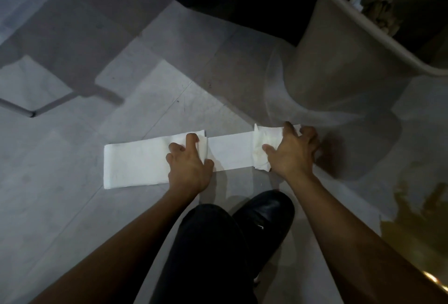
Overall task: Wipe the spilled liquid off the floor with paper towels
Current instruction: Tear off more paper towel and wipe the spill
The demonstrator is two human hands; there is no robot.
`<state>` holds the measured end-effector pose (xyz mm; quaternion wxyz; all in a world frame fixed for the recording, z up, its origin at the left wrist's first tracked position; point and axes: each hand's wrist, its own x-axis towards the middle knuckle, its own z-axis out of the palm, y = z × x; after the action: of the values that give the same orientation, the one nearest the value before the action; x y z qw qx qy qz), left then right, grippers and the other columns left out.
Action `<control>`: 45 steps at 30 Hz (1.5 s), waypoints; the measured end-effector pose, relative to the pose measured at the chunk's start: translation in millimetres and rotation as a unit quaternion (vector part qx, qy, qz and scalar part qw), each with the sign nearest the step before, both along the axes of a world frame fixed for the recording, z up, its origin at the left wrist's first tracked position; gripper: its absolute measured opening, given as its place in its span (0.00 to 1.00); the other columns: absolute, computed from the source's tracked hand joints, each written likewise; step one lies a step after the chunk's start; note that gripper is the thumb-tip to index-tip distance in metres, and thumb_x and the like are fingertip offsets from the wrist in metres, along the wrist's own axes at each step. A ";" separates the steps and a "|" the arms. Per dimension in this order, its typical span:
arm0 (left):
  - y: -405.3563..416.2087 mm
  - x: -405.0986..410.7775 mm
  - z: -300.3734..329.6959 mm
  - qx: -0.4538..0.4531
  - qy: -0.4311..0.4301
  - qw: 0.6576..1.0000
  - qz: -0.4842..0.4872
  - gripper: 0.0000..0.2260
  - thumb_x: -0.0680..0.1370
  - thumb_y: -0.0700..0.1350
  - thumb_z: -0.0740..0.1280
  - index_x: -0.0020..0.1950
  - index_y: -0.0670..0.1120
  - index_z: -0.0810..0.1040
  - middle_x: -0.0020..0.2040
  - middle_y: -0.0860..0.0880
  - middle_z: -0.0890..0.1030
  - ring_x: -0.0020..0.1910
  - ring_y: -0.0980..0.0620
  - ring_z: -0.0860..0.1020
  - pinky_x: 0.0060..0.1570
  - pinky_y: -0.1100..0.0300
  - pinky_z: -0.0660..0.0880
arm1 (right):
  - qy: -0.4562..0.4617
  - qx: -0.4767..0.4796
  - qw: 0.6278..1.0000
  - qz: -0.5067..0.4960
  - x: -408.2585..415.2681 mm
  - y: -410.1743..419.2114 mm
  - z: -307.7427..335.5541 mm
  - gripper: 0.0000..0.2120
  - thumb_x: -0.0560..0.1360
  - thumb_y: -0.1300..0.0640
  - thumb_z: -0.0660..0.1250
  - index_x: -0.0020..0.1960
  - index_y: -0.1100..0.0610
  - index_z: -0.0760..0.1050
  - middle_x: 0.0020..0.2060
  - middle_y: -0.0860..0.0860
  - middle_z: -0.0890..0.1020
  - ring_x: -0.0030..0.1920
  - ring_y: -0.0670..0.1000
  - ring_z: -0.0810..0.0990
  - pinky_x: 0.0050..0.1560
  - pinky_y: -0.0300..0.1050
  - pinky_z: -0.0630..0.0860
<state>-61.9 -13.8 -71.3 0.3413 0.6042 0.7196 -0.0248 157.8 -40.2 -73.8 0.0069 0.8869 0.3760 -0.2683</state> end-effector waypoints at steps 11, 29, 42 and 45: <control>10.4 15.6 0.9 -0.050 0.067 0.996 0.020 0.37 0.72 0.67 0.73 0.70 0.57 0.55 0.67 0.41 0.59 0.67 0.37 0.64 0.57 0.34 0.76 | 0.152 0.134 0.979 0.036 15.4 -12.8 13.6 0.07 0.76 0.58 0.73 0.47 0.53 0.75 0.43 0.49 0.79 0.42 0.50 0.76 0.39 0.38 0.67; -1.5 46.6 27.4 0.055 0.081 0.994 -0.047 0.31 0.75 0.60 0.72 0.71 0.56 0.60 0.67 0.39 0.62 0.65 0.35 0.65 0.59 0.37 0.70 | 0.247 0.246 0.913 -0.211 105.4 -67.3 29.0 0.17 0.73 0.65 0.71 0.53 0.44 0.80 0.49 0.43 0.85 0.50 0.46 0.84 0.57 0.51 0.82; -80.9 221.2 49.8 0.019 -0.164 0.845 -0.509 0.19 0.73 0.52 0.63 0.62 0.50 0.77 0.48 0.53 0.74 0.44 0.52 0.75 0.51 0.51 0.77 | -0.116 0.268 0.927 -0.236 223.9 -244.5 45.2 0.20 0.75 0.63 0.59 0.63 0.57 0.80 0.54 0.58 0.85 0.53 0.61 0.83 0.54 0.47 0.78; -87.3 259.4 52.9 0.021 -0.163 0.807 -0.567 0.20 0.74 0.50 0.64 0.65 0.47 0.78 0.49 0.46 0.79 0.45 0.45 0.79 0.50 0.53 0.78 | -0.167 0.272 0.911 -0.261 268.7 -295.6 57.4 0.27 0.69 0.55 0.53 0.60 0.60 0.82 0.52 0.62 0.84 0.50 0.63 0.83 0.53 0.50 0.78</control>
<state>197.5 -101.1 -18.4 0.3659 0.9070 0.1833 -0.0995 426.5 -335.8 -16.4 -0.2418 0.9529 0.1833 0.0044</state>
